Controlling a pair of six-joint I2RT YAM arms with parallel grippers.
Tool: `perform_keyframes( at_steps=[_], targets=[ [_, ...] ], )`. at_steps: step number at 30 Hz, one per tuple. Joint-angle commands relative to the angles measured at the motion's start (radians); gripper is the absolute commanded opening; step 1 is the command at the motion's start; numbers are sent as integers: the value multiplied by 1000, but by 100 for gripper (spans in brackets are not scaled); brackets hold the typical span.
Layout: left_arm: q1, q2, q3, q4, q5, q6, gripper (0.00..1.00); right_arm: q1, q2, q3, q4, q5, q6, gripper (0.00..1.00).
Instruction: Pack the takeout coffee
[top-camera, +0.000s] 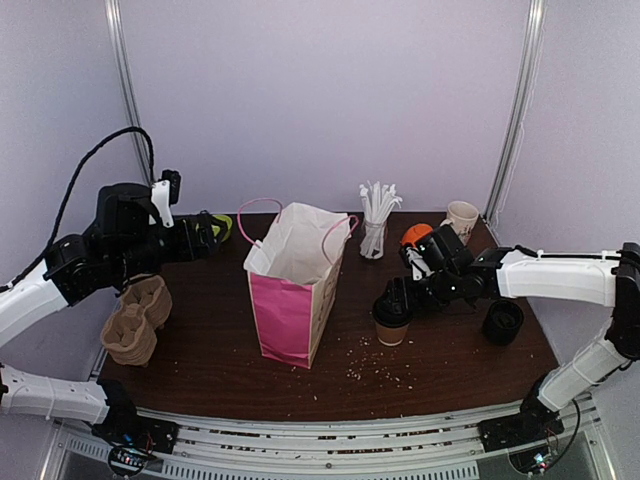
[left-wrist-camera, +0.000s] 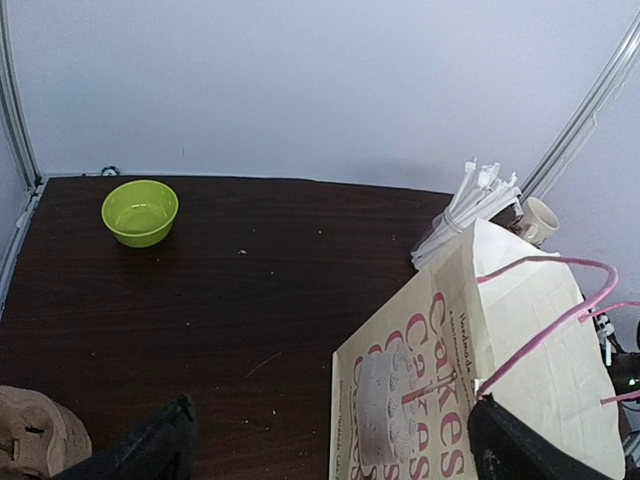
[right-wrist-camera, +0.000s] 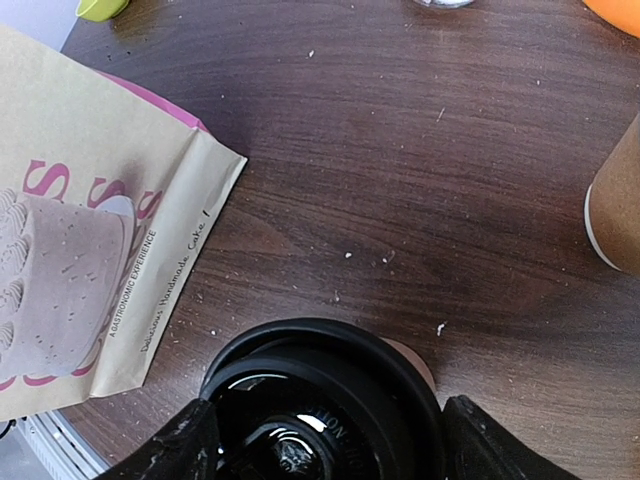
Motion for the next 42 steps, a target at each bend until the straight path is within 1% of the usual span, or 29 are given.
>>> perform_keyframes(
  at_steps=[1,7,11,20,22,24,27,32,34,42],
  targets=[
    [5,-5,-11,47,-5,10,98,-6,40,-60,-100,42,-4,77],
    [4,-4,-15,46,-5,9,98,-7,39,-124,-133,62,-7,71],
    [5,-6,-19,45,-5,7,98,-7,15,-186,-138,60,6,69],
    [5,4,-20,47,1,2,98,-7,-68,-316,-104,33,68,69],
    [5,4,-19,47,3,2,98,-6,-80,-331,-96,29,78,71],
    [5,1,-20,45,3,3,98,-6,-98,-330,-92,25,89,74],
    [4,-5,-19,42,2,2,98,-7,-136,-287,-110,31,100,82],
    [5,-14,-19,40,6,1,98,-7,-172,-157,-195,51,91,92],
    [5,-17,-19,40,4,1,98,-7,-175,-110,-229,54,81,99],
    [5,-14,-19,42,-2,7,98,-7,-135,85,-409,46,-19,100]
  ],
)
